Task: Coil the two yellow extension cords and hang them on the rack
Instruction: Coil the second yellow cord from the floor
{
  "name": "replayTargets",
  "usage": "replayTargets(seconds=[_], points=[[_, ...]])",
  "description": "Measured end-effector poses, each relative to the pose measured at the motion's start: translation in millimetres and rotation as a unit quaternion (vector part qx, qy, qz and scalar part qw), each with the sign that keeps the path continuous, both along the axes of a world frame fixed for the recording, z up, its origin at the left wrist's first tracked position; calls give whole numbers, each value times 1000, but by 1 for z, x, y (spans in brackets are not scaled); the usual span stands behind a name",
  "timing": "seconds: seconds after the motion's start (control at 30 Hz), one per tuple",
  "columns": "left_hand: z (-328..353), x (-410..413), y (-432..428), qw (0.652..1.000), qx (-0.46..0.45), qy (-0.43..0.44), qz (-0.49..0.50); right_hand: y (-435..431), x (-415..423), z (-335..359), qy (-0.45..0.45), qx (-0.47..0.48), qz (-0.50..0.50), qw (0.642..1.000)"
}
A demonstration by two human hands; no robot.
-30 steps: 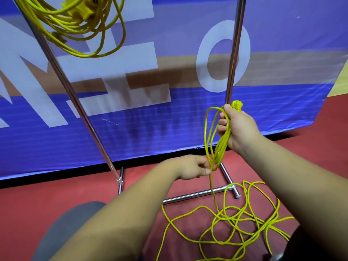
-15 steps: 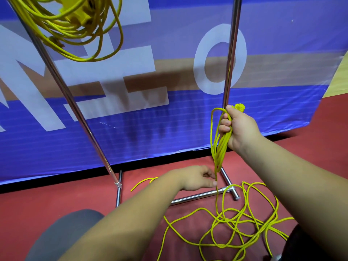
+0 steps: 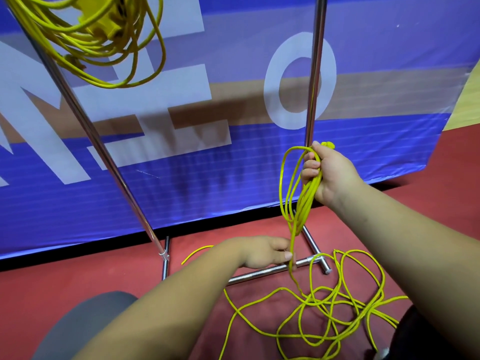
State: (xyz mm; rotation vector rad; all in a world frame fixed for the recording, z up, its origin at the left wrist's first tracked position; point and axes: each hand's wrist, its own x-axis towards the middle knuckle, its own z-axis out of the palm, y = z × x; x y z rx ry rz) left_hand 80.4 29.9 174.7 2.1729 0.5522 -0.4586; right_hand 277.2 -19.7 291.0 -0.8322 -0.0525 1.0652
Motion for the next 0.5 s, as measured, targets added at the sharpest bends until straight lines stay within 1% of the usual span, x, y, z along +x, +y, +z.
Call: replayTargets(seconds=[0.07, 0.13, 0.3, 0.4, 0.5], points=[[16, -4, 1, 997, -68, -28, 27, -2, 2, 2, -23, -13, 1, 1000], [32, -8, 4, 990, -116, -53, 66, -5, 3, 4, -35, -17, 2, 999], [71, -25, 14, 979, -147, -31, 138, -9, 8, 4, -31, -23, 8, 999], [93, -32, 19, 962, -180, -43, 201, -8, 12, 1, -29, -37, 13, 999], [105, -37, 20, 939, -212, -65, 262, -7, 11, -3, -43, -71, -1, 997]])
